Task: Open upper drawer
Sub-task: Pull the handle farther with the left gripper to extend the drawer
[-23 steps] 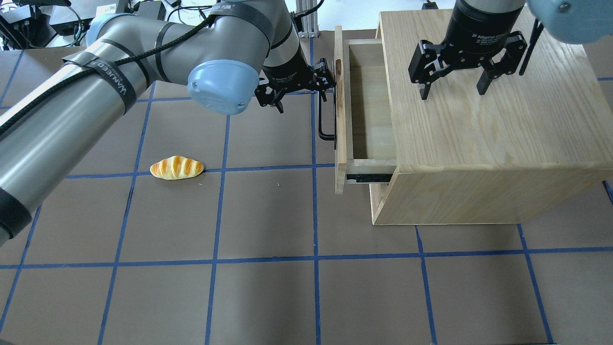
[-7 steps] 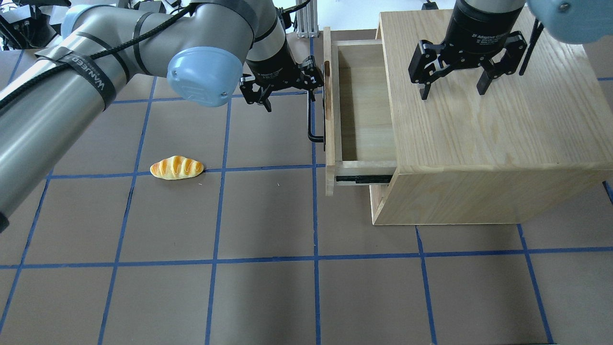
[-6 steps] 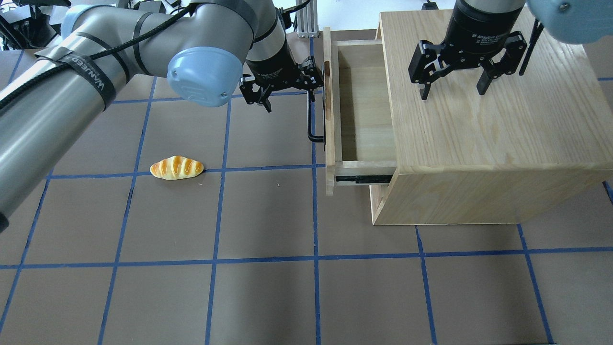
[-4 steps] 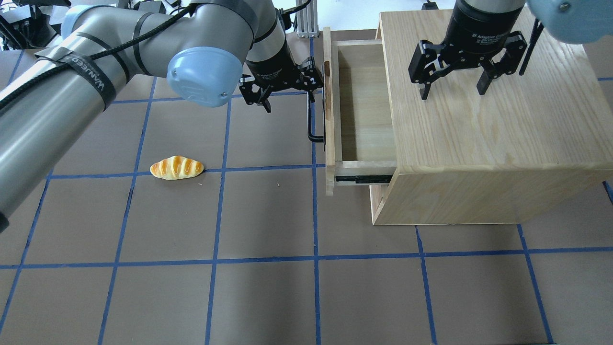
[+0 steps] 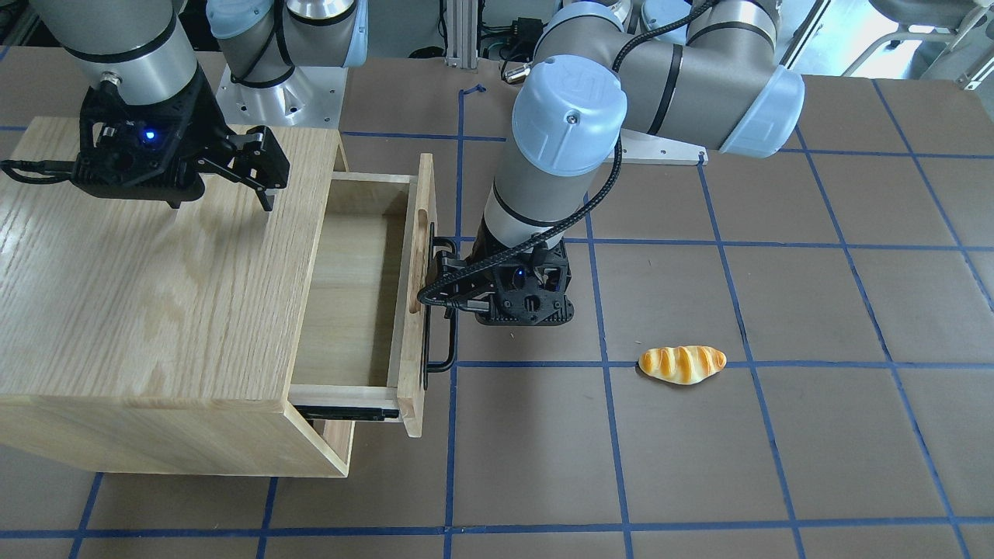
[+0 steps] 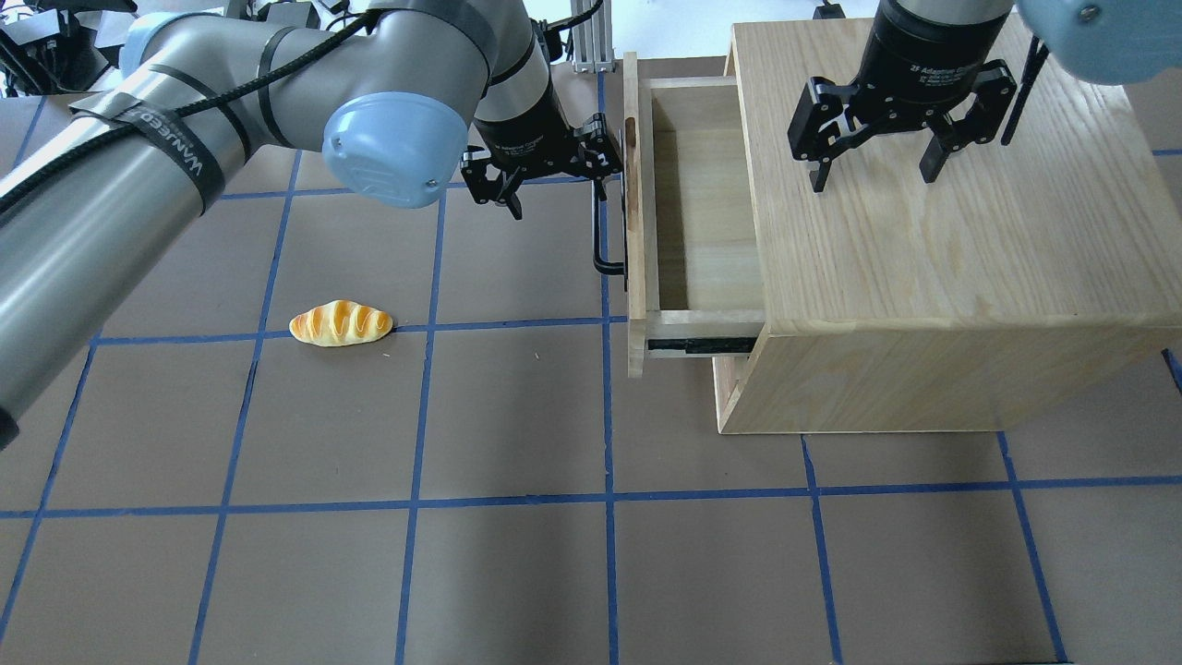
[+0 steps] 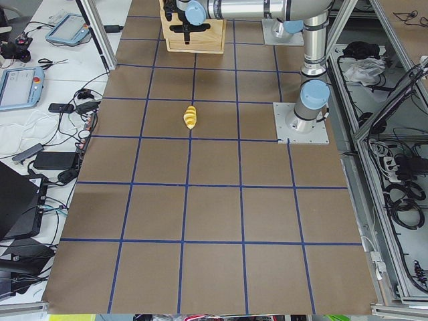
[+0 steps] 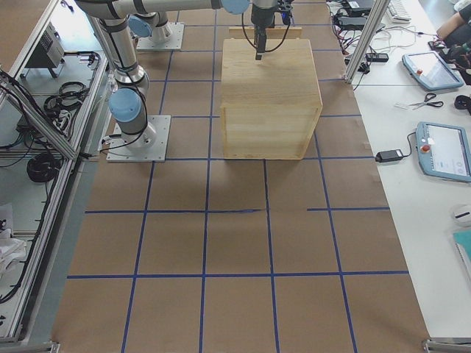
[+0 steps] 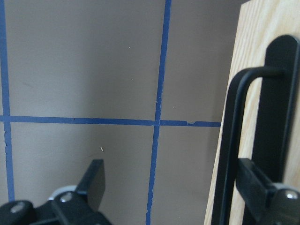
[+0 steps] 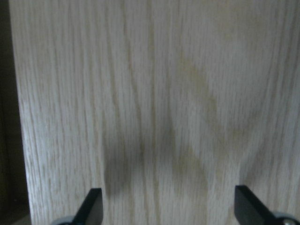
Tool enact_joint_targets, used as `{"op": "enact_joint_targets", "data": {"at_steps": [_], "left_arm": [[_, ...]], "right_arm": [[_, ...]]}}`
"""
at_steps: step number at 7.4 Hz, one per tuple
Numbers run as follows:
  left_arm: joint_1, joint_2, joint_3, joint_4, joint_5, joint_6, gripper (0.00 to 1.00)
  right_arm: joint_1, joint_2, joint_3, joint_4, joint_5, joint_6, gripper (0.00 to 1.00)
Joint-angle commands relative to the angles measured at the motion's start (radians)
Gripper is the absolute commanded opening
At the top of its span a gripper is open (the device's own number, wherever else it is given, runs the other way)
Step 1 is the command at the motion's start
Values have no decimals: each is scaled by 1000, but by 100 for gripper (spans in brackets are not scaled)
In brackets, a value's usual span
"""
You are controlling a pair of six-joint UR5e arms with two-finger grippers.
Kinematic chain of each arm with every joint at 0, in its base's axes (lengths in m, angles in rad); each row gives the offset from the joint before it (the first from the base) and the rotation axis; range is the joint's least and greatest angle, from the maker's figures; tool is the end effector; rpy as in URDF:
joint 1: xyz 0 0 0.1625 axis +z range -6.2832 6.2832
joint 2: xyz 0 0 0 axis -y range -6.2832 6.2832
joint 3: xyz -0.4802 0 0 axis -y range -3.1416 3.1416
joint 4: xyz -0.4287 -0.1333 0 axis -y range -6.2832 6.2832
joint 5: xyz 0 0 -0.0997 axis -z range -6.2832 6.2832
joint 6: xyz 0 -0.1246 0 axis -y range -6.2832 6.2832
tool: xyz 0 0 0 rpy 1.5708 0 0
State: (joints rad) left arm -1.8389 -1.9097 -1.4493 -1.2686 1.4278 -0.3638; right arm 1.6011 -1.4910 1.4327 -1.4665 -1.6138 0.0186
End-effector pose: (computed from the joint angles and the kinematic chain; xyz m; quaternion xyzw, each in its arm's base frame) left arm -0.3279 -0.6234 0.4085 0.0446 -0.9956 0.0180 0.0810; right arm 0.1449 -0.5560 0.5372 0.0063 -0.9995 -0.0225 0.0221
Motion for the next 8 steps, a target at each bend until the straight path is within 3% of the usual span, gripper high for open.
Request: {"op": "enact_joint_targets", "data": {"at_steps": [1, 3, 8], "left_arm": [[13, 0, -2, -2, 0, 2, 100], [15, 0, 0, -15, 41, 54, 100], [33, 0, 1, -23, 42, 66, 100]], "right_arm": [[0, 0, 0, 0, 0, 1, 100], [0, 0, 0, 0, 0, 0, 100], [0, 0, 0, 0, 0, 0, 100]]}}
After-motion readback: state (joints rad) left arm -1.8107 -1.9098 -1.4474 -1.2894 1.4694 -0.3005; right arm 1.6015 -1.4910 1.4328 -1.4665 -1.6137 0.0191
